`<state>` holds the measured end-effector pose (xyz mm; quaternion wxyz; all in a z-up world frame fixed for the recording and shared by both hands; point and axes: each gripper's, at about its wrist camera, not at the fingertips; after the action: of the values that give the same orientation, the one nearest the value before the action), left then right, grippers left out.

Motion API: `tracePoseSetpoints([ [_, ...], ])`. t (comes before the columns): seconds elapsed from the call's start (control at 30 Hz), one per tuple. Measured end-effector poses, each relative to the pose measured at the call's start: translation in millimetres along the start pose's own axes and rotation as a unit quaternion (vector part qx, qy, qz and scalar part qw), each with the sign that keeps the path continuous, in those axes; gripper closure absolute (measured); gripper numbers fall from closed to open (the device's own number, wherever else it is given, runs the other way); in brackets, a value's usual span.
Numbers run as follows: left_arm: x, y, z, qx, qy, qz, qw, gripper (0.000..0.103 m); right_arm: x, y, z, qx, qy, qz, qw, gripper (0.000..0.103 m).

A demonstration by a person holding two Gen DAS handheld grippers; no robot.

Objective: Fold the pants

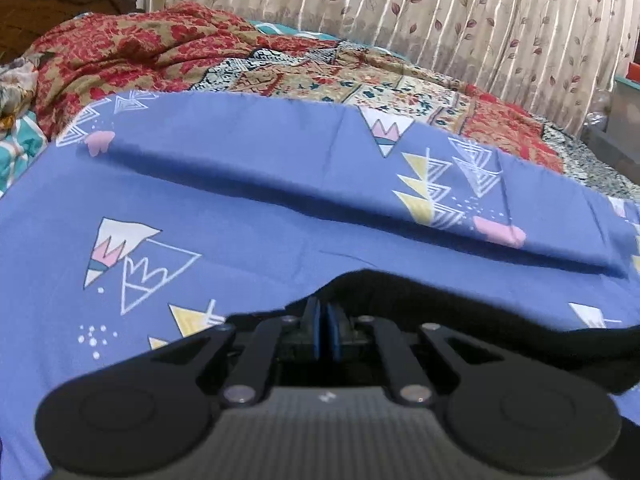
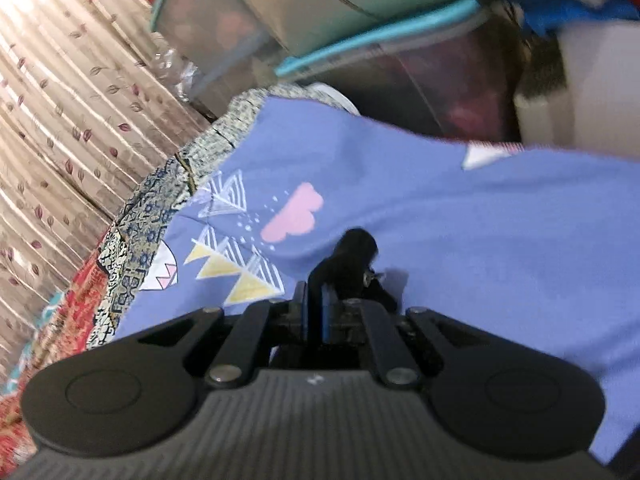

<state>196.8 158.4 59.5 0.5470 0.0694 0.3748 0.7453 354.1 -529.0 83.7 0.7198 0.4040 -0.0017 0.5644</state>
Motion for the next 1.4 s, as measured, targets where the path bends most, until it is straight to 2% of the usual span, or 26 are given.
tracePoseSetpoints([
  [0.13,0.0,28.8,2.0,-0.02,0.002,-0.009,0.9998,0.098,-2.9,21.7,0.2,0.01,-0.01,0.004,1.0,0.094],
  [0.3,18.6,85.9,0.1,-0.049,0.028,-0.035,0.9978,0.098,-12.2,84.1,19.8,-0.001,-0.007,0.057,0.998,0.094],
  [0.43,46.7,138.2,-23.8,-0.06,0.054,-0.064,0.9947,0.098,-53.7,153.1,19.0,-0.014,-0.005,0.094,0.995,0.094],
  [0.53,67.6,173.3,-60.7,-0.051,0.056,-0.076,0.9943,0.098,-108.6,194.3,-6.4,0.001,-0.014,0.095,0.995,0.094],
  [0.6,80.9,190.9,-92.1,-0.028,0.055,-0.08,0.9949,0.098,-153.5,210.3,-33.7,0.025,-0.036,0.079,0.996,0.092],
  [0.63,87.2,194.7,-106.0,-0.009,0.056,-0.081,0.9951,0.097,-176.2,214.7,-50.3,0.038,-0.056,0.058,0.996,0.09],
  [0.73,101.5,196.3,-141.9,0.052,0.062,-0.056,0.9951,0.092,-239.9,220.9,-96.6,0.085,-0.127,-0.049,0.987,0.088],
  [0.77,106.4,195.8,-150.4,0.067,0.067,-0.043,0.9946,0.091,-252.4,223.6,-106.1,0.089,-0.149,-0.065,0.983,0.088],
  [0.83,118.4,199.3,-156.5,0.076,0.09,-0.034,0.9924,0.09,-264.5,234.7,-117.5,0.072,-0.181,-0.05,0.98,0.088],
  [0.93,136.8,211.4,-148.4,0.056,0.141,-0.039,0.9876,0.077,-244.8,244.4,-112.5,0.057,-0.142,-0.041,0.987,0.087],
  [1.0,143.4,216.3,-136.8,0.036,0.166,-0.042,0.9846,0.066,-221.7,246.0,-106.3,0.046,-0.111,-0.021,0.993,0.084],
  [1.1,149.5,211.5,-117.1,0.031,0.195,-0.058,0.9785,0.063,-183.3,243.0,-100.7,0.042,-0.069,0.022,0.996,0.077],
  [1.17,152.0,201.4,-105.8,0.036,0.212,-0.069,0.9741,0.057,-150.8,236.3,-105.2,0.056,-0.03,0.053,0.997,0.077],
  [1.23,153.3,189.8,-99.2,0.04,0.23,-0.07,0.9698,0.045,-117.5,229.8,-114.5,0.08,0.009,0.088,0.993,0.077],
  [1.3,150.6,175.4,-100.1,0.056,0.241,-0.077,0.9658,0.027,-73.8,216.8,-127.0,0.112,0.056,0.127,0.984,0.077],
  [1.33,149.7,167.5,-100.8,0.066,0.245,-0.081,0.9638,0.027,-46.3,212.2,-135.7,0.126,0.083,0.15,0.977,0.077],
  [1.37,147.8,158.8,-103.0,0.076,0.25,-0.087,0.9613,0.036,-23.1,207.2,-142.2,0.139,0.104,0.169,0.97,0.077],
  [1.4,143.9,150.6,-107.3,0.087,0.255,-0.098,0.9581,0.064,4.3,202.0,-149.8,0.154,0.128,0.191,0.961,0.077],
])
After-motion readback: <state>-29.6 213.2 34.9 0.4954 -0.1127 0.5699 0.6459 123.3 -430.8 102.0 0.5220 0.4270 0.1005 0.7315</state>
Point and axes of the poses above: each gripper's, at about its wrist camera, not at the fingertips, and y roughly against the way its jaws point, x to its left, z to its top, and after that the axes turned 11 degrees about y, right-handed
